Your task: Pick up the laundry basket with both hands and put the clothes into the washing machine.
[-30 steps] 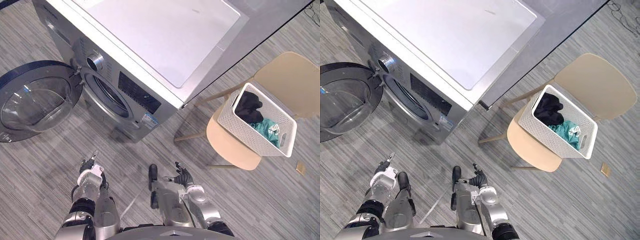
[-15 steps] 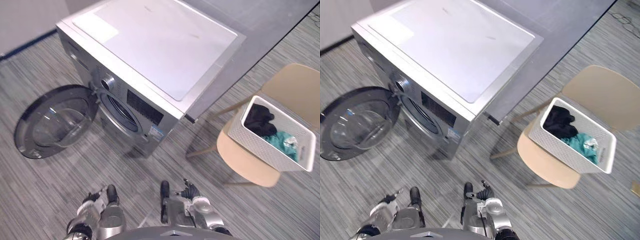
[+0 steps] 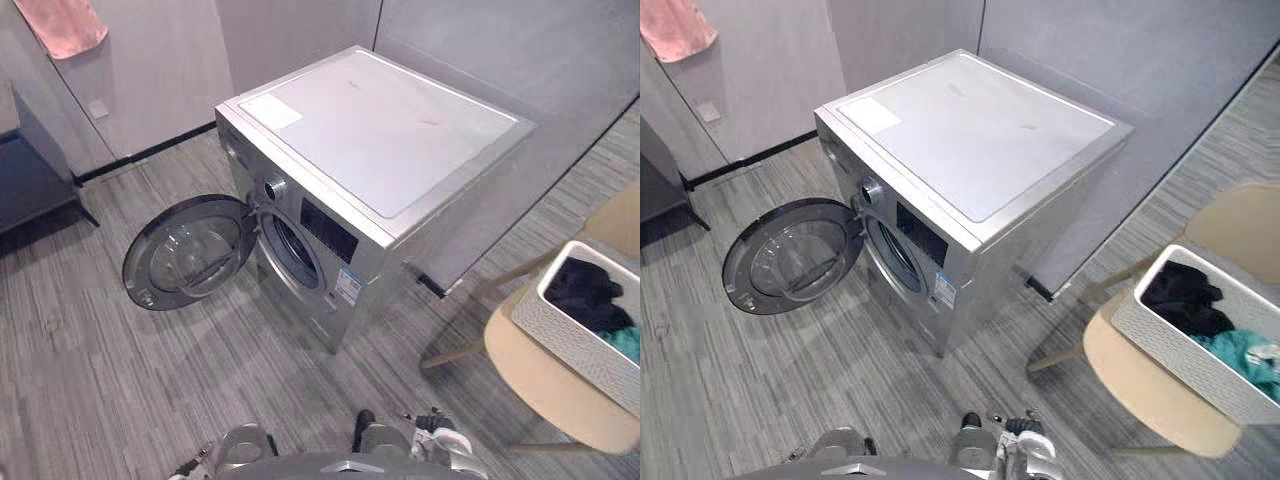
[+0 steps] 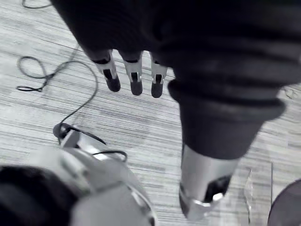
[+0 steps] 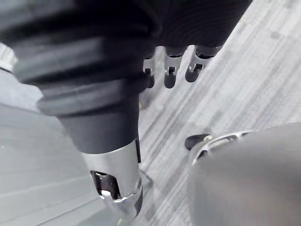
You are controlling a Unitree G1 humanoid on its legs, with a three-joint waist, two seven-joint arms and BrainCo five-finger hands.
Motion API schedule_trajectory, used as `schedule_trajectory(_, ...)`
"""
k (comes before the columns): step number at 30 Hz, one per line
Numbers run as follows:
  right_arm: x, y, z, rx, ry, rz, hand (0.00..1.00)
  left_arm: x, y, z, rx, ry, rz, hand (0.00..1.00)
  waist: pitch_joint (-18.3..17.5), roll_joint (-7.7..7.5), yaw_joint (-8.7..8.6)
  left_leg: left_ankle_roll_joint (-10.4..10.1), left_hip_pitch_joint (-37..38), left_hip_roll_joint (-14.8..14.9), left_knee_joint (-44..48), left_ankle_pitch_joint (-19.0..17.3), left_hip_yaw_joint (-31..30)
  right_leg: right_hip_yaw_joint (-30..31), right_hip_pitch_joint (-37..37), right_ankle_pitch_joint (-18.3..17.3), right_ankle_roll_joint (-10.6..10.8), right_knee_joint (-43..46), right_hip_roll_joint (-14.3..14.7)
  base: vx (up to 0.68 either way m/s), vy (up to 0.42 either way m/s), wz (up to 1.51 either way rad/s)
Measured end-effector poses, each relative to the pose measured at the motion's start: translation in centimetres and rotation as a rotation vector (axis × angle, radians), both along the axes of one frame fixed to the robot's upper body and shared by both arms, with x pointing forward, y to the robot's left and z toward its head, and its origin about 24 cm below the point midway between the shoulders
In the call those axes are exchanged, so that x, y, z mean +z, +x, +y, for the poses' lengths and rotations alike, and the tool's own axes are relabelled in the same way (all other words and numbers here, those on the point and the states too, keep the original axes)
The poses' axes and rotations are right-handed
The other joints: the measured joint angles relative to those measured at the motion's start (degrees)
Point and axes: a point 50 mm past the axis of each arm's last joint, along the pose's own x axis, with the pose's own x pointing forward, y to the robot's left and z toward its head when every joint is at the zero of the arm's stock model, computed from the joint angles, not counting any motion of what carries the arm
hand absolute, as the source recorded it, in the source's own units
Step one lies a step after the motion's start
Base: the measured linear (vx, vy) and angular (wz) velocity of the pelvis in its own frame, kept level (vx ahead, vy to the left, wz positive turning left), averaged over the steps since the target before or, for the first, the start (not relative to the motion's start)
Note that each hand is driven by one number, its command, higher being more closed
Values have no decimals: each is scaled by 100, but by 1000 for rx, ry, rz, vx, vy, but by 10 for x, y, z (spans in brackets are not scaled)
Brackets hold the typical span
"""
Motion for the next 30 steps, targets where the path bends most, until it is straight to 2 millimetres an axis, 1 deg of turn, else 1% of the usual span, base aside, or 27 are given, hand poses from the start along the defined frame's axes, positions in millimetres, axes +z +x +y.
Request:
schedule_trajectory(1, 0, 0, 1, -7, 4, -2, 0, 1, 8, 1, -29, 9, -17, 0, -5, -20, -6, 64, 95, -55, -251, -68, 16, 13, -67, 24, 18, 35, -6, -181, 74, -14)
schedule_trajectory(3, -3, -3, 1, -56, 29, 6, 0, 11, 54, -14, -210, 21, -126, 0, -16, -119, -19, 146, 390, -248, -1151, -120, 166, 88, -377, 114, 39, 252, -37, -232, 56, -14)
schedule_trajectory(4, -4, -4, 3, -67, 38, 7, 0, 13, 61, -18, -249, 25, -149, 0, -3, -168, -15, 224, 467, -308, -1305, -87, 214, 160, -429, 144, 45, 290, -45, -265, 13, -36)
schedule_trajectory(5, -5, -5, 6, -99, 59, 5, 0, 17, 73, -22, -294, 36, -188, 0, 20, -247, -16, 301, 577, -362, -1469, -31, 343, 252, -477, 208, 119, 342, -61, -303, -31, -54)
schedule_trajectory(6, -6, -6, 8, -117, 61, 8, 0, 20, 80, -25, -315, 42, -217, 0, 38, -306, -35, 326, 644, -379, -1549, 7, 498, 327, -510, 287, 163, 358, -57, -332, -56, -86)
schedule_trajectory(7, -6, -6, 8, -120, 59, 8, 0, 21, 83, -30, -318, 32, -241, 0, 39, -284, -73, 364, 701, -311, -1600, 49, 759, 388, -566, 523, 203, 279, 1, -385, -142, -109)
schedule_trajectory(8, -4, -5, 6, -133, 56, -5, 0, 21, 83, -32, -316, 29, -245, 0, 42, -220, -95, 367, 698, -159, -1616, 117, 1039, 276, -779, 458, 143, 694, 83, -321, -167, -118)
schedule_trajectory(9, -4, -8, 3, -145, 50, -5, 0, 19, 80, -33, -312, 22, -233, 0, 43, -206, -121, 293, 695, 15, -1654, 215, 1237, -6, -1016, 67, -93, 1652, 55, -264, -176, -88)
schedule_trajectory(10, -5, -11, 1, -156, 47, 1, 0, 18, 77, -33, -309, 22, -220, 0, 46, -192, -123, 245, 695, 119, -1671, 270, 1296, -138, -1076, -142, -171, 2131, 20, -141, -156, -69)
schedule_trajectory(11, -7, -20, 1, -165, 48, 26, 0, 13, 66, -30, -276, 14, -185, 0, 40, -177, -121, 131, 710, 346, -1699, 373, 1447, -288, -1079, -436, -208, 2872, -67, -78, -139, -51)
schedule_trajectory(12, -9, -23, 1, -167, 49, 38, 0, 13, 63, -27, -251, 16, -179, 0, 37, -182, -110, 82, 730, 443, -1743, 441, 1534, -292, -1039, -527, -183, 3119, -130, -57, -206, -84)
schedule_trajectory(13, -9, -26, -2, -168, 42, 46, 0, 12, 58, -20, -198, 19, -167, 0, 17, -191, -40, -52, 844, 588, -1897, 617, 1766, -204, -953, -646, -110, 3389, -303, 30, -250, -110)
schedule_trajectory(14, -10, -30, -2, -167, 42, 60, 0, 11, 51, -13, -147, 27, -152, 0, -15, -224, -15, -167, 869, 700, -1916, 739, 2007, -53, -837, -620, -88, 3292, -576, 50, -282, -122)
schedule_trajectory(15, -10, -31, -3, -169, 36, 68, 0, 10, 48, -9, -131, 36, -141, 0, -45, -270, -13, -199, 860, 745, -1856, 758, 2127, 13, -767, -519, -147, 3079, -760, 77, -355, -139)
schedule_trajectory(16, -12, -35, -1, -171, 38, 89, 0, 10, 44, -4, -113, 55, -117, 0, -98, -359, 13, -187, 869, 869, -1708, 772, 2287, -49, -637, -626, -56, 2609, -735, 39, -399, -140)
schedule_trajectory(17, -12, -35, -5, -171, 29, 94, 0, 8, 39, -4, -90, 46, -96, 0, -138, -245, 51, -98, 838, 1000, -1698, 813, 2365, -348, -624, -638, -184, 2392, -561, -50, -436, -183)
schedule_trajectory(18, -11, -32, -8, -168, 21, 88, 0, 5, 33, -8, -76, 27, -74, 0, -182, -174, 87, -137, 874, 902, -2005, 742, 2343, -518, -593, -606, -253, 1975, -348, -70, -267, -153)
schedule_trajectory(19, -11, -31, -8, -164, 20, 89, 0, 4, 32, -11, -73, 18, -71, 0, -208, -128, 87, -139, 909, 771, -2229, 735, 2337, -535, -529, -584, -287, 1718, -224, -194, -166, -151)
schedule_trajectory(20, -11, -32, -10, -179, 24, 92, 0, 3, 31, -14, -69, 4, -65, 0, -226, -72, 89, -55, 1016, 525, -2681, 935, 2296, -548, -292, -577, -298, 1167, 15, -195, -63, -135)
schedule_trajectory(21, -13, -34, -9, -195, 40, 110, 0, 1, 27, -18, -77, -10, -48, 0, -262, -61, 134, -56, 1124, 424, -2896, 1166, 2271, -413, -51, -591, -272, 646, 281, -215, -89, -124)
schedule_trajectory(22, -15, -35, -7, -192, 50, 124, 0, 1, 26, -15, -88, -5, -39, 0, -297, -90, 149, -111, 1152, 438, -2915, 1216, 2183, -355, 69, -603, -254, 358, 386, -114, -116, -94)
schedule_trajectory(23, -16, -33, -5, -184, 57, 129, 0, 1, 28, -12, -125, 4, -36, 0, -352, -85, 130, -121, 1128, 536, -2915, 1210, 2108, -324, 206, -524, -223, -120, 583, -110, -179, -31)
schedule_trajectory(24, -16, -34, -5, -178, 56, 132, 0, 3, 33, -13, -157, 9, -45, 0, -360, -96, 65, -136, 1032, 613, -2913, 1219, 2022, -439, 306, -419, -257, -438, 670, -90, -153, -3)
schedule_trajectory(27, -16, -35, -4, -178, 51, 133, 0, 6, 46, -12, -201, 33, -74, 0, -371, -150, 51, -259, 811, 747, -2886, 1205, 1812, -608, 458, -127, -291, -998, 814, -118, -96, 27)
schedule_trajectory(28, -16, -35, -4, -179, 52, 131, 0, 7, 47, -11, -200, 36, -77, 0, -350, -164, 53, -322, 752, 824, -2739, 1151, 1781, -609, 469, -125, -300, -1036, 860, -18, -67, 14)
schedule_trajectory(29, -16, -35, -3, -177, 54, 131, 0, 7, 48, -10, -212, 44, -78, 0, -295, -169, 60, -328, 569, 1047, -2247, 908, 1730, -607, 473, -157, -346, -1028, 980, 1, -89, -5)
schedule_trajectory(30, -16, -39, -4, -188, 48, 137, 0, 7, 44, -7, -212, 56, -73, 0, -279, -160, 79, -145, 447, 1344, -1622, 665, 1736, -551, 504, -239, -450, -970, 1071, 4, -72, -16)
